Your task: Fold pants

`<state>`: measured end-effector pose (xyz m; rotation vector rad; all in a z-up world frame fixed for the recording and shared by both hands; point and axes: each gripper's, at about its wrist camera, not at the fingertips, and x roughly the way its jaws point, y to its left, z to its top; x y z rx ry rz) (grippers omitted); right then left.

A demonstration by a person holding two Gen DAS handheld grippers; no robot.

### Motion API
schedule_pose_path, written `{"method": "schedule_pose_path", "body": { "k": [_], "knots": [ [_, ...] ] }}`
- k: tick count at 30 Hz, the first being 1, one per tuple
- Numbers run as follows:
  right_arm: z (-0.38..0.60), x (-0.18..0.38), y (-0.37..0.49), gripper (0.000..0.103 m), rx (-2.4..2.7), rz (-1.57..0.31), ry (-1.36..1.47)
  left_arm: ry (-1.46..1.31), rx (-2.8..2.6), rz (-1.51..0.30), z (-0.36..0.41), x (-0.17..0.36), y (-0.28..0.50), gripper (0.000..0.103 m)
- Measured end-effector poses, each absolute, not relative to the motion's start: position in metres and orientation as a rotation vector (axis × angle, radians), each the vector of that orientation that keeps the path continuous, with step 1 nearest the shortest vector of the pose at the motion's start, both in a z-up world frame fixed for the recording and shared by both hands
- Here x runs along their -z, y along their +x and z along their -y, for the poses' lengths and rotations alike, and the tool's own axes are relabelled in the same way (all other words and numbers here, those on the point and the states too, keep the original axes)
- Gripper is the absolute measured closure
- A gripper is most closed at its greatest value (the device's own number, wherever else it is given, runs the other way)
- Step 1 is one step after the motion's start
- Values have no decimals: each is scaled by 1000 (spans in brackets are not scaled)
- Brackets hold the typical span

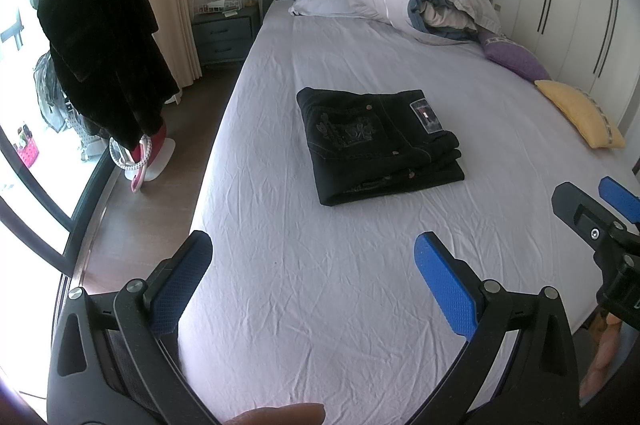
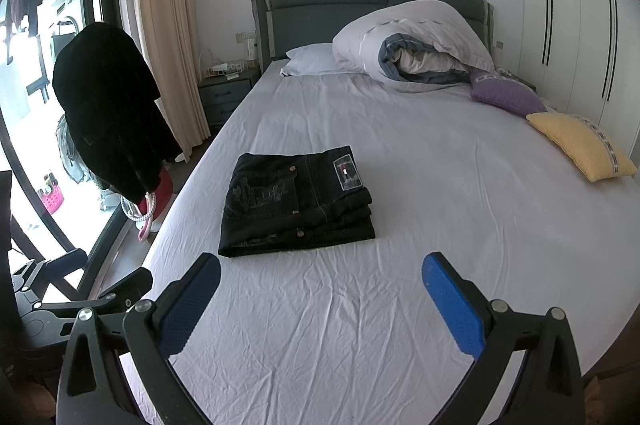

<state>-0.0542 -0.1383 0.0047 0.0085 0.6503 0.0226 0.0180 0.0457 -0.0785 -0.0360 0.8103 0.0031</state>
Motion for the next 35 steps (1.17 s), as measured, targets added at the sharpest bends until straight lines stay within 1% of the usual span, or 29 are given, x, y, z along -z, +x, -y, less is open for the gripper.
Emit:
{"method": "schedule_pose_path", "body": {
  "k": [26,35],
  "knots": [
    [141,-6,-52,0,-26,-654,10,-31,-2,-812,-45,80,17,0],
    [147,7,-59,0,-32,-671,31,-15,2,-806,-48,83,21,0]
  ]
}}
